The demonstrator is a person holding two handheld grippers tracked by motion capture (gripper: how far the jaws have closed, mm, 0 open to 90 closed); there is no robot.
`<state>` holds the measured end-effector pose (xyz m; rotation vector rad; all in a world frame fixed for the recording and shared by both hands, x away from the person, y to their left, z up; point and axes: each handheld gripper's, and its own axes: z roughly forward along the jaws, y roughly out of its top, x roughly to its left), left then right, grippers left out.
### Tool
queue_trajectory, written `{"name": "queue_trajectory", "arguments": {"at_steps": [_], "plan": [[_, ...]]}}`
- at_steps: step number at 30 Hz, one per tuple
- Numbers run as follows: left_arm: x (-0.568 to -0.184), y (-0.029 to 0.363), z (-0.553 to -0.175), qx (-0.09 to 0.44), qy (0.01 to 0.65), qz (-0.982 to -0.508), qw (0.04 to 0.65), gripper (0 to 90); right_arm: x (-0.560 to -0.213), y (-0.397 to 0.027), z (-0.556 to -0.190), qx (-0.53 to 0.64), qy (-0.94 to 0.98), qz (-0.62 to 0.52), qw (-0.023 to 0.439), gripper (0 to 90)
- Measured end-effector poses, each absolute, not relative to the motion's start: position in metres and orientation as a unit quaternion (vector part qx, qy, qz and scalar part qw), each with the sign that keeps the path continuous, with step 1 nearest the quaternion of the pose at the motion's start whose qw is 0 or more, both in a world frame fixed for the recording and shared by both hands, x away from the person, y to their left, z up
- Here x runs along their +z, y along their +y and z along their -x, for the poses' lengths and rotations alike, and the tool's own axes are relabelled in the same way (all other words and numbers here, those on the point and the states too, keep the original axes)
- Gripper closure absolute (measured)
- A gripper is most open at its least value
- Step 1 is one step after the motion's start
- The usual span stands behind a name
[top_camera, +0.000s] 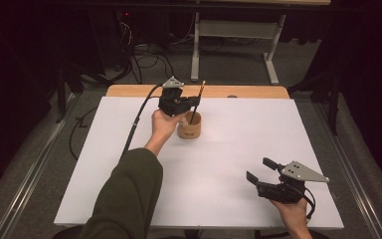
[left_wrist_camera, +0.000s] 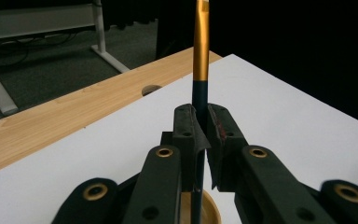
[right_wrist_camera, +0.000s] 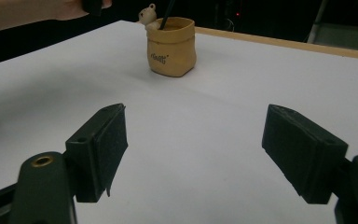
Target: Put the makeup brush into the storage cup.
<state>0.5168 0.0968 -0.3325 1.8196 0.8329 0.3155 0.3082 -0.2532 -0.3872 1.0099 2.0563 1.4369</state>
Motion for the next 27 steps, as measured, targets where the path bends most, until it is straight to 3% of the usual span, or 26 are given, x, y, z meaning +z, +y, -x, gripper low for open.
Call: {"name": "queue_trajectory", "arguments": {"at_steps": [27], "plan": [[-0.347,0.094,-0.520,0.133,0.353,-0.771,0.513,82.5,-0.387,-0.253,-0.308,0.518,0.744,-0.364,0.215,23.8]]}}
